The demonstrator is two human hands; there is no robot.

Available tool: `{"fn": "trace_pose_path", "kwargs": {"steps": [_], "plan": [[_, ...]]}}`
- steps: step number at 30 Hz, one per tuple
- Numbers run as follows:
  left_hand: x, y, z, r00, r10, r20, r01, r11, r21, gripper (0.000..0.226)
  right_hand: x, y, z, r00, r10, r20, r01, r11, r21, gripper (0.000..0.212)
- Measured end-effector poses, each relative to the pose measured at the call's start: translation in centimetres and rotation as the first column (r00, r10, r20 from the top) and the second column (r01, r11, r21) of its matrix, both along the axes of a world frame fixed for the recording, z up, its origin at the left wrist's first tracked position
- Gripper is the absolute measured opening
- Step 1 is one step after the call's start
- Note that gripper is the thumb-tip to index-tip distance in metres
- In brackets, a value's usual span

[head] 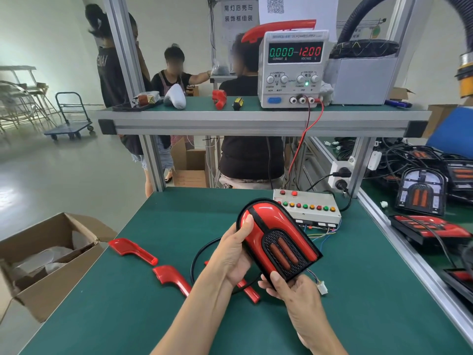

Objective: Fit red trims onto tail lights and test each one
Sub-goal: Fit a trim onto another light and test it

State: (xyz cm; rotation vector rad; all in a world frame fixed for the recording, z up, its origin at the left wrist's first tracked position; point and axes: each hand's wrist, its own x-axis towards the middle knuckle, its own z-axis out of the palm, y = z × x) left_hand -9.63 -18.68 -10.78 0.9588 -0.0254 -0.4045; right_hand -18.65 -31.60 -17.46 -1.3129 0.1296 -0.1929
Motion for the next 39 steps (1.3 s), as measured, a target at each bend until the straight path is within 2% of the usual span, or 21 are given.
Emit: {"fn": "trace_pose_path", "kwargs": {"steps": [9,15,22,27,34,39], "plan": [[-0.2,0.0,0.0,1.000,0.003,0.002,-0.003,0.999,-0.035,0.060,0.0,-0.1,-0.2,1.000,0.014,0.013,-0.014,1.000,-0.011,0.037],[-0.3,-0.4,0.1,0.998,0.053,0.031,-0.055,0.998,0.043,0.056,0.2,0.0,-0.3,1.000,-0.004,-0.002,0.004,1.000,-0.024,0.037],[-0.9,1.0,-0.8,0.975,-0.169,0.147,0.160,0.985,0.071,0.051,0.3,-0.3,-0.4,0.999,-0.042,-0.002,0.042,0.998,0.036,0.038],[-1.0,0.7,-1.1,0.972,-0.084,0.220,0.042,0.981,0.189,0.046,0.2,-0.3,-0.6,0.999,-0.049,-0.015,0.049,0.999,0.004,0.042],[-1.1,0.5,-1.5,0.976,-0.041,0.212,0.009,0.989,0.151,0.045,-0.1,-0.3,-0.2,0.998,-0.054,-0.021,0.054,0.998,-0.012,0.040],[-1.7,0.5,-1.1,0.979,-0.047,0.197,0.025,0.993,0.112,0.054,-0.3,-0.4,-0.1,0.998,-0.068,-0.018,0.068,0.998,0.001,0.022]]}}
